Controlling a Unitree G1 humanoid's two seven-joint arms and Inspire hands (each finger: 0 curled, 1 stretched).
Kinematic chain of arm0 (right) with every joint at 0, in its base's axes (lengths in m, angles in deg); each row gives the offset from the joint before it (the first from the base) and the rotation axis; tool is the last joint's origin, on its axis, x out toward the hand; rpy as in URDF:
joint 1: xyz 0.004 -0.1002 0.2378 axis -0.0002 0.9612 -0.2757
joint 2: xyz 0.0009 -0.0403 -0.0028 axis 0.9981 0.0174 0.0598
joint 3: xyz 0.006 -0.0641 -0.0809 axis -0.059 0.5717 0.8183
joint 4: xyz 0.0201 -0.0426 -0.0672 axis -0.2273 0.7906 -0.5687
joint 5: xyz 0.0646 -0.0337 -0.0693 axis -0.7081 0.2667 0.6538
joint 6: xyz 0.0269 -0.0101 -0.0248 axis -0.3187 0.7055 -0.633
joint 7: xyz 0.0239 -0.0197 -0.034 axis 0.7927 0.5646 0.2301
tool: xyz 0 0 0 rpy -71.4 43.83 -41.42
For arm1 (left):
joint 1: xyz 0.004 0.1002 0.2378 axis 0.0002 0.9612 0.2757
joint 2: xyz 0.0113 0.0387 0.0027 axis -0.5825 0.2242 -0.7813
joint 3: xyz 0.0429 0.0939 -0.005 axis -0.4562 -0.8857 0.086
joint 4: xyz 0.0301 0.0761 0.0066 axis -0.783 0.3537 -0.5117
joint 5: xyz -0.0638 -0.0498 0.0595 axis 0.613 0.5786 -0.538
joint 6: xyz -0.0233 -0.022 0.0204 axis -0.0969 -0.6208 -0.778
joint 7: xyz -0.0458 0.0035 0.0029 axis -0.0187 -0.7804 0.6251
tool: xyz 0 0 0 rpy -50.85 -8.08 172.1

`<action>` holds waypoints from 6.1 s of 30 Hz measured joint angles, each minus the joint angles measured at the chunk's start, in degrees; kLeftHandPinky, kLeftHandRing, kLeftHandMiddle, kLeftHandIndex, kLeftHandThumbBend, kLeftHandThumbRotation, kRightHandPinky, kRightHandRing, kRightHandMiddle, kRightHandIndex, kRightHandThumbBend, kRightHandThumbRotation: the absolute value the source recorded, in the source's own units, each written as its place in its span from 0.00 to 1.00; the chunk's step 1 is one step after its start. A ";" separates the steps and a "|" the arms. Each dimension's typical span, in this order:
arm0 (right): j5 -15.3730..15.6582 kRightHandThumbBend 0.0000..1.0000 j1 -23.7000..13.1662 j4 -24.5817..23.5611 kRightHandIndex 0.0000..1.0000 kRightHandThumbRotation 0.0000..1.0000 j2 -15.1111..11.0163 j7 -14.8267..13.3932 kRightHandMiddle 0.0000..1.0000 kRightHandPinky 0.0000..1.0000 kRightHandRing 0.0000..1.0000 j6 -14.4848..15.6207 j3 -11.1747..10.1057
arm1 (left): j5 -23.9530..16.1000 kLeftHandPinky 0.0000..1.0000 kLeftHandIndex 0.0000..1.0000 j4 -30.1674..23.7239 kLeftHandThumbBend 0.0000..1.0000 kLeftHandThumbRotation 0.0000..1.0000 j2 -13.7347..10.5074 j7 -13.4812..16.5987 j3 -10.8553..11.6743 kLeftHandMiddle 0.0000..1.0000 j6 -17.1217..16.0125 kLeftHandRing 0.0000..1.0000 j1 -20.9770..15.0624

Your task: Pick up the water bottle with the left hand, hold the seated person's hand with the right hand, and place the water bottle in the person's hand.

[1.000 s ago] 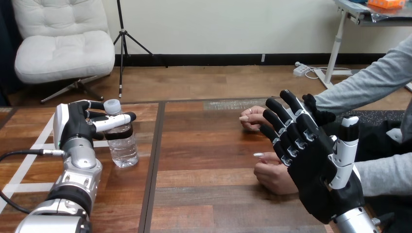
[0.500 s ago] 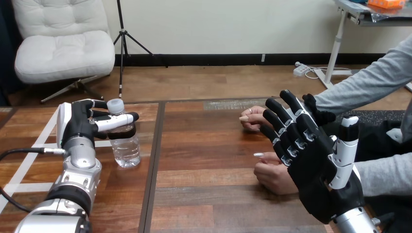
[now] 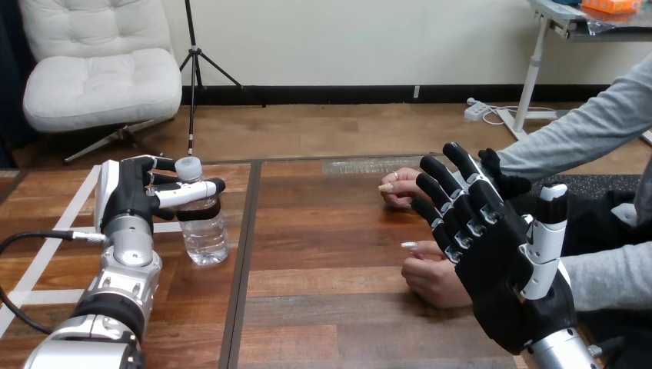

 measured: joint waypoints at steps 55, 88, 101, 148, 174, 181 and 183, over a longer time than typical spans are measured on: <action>0.11 0.90 -0.01 0.00 1.00 1.00 -0.05 -0.17 0.97 1.00 1.00 0.00 -0.01 | -1.77 0.38 0.50 -0.41 0.70 0.00 -0.39 -4.03 -1.08 0.48 -3.72 0.43 0.04; 0.43 0.89 -0.36 0.98 1.00 1.00 -0.20 0.23 0.96 1.00 1.00 -0.04 -0.19 | -2.52 0.40 0.50 -1.87 0.71 0.00 -1.55 -6.07 -2.16 0.49 -5.03 0.45 0.05; 7.05 0.90 -1.77 3.77 0.94 1.00 -0.89 -0.56 0.91 1.00 0.97 -2.87 -0.30 | -2.48 0.39 0.49 -1.94 0.71 0.00 -2.49 -6.52 -2.16 0.48 -5.88 0.44 0.05; 38.00 1.00 -18.18 26.44 0.82 0.82 -15.49 -9.99 0.82 0.73 0.81 -28.35 0.09 | -2.42 0.43 0.49 -3.84 0.72 0.00 -2.56 -7.41 -2.15 0.49 -5.89 0.47 0.19; 48.55 1.00 -24.14 34.31 0.84 0.77 -21.64 -13.75 0.84 0.69 0.80 -30.20 3.02 | -2.31 0.44 0.49 -5.37 0.72 0.00 -2.57 -7.75 -2.13 0.50 -5.89 0.48 0.58; 50.39 1.00 -25.69 36.97 0.84 0.74 -23.22 -15.45 0.84 0.69 0.81 -31.30 3.73 | -2.29 0.45 0.49 -5.78 0.72 0.00 -2.56 -7.78 -2.13 0.50 -5.89 0.49 0.65; 50.60 1.00 -26.00 37.65 0.84 0.73 -23.55 -15.86 0.84 0.69 0.81 -31.44 3.86 | -2.28 0.46 0.49 -5.86 0.72 0.00 -2.56 -7.83 -2.12 0.51 -5.89 0.49 0.66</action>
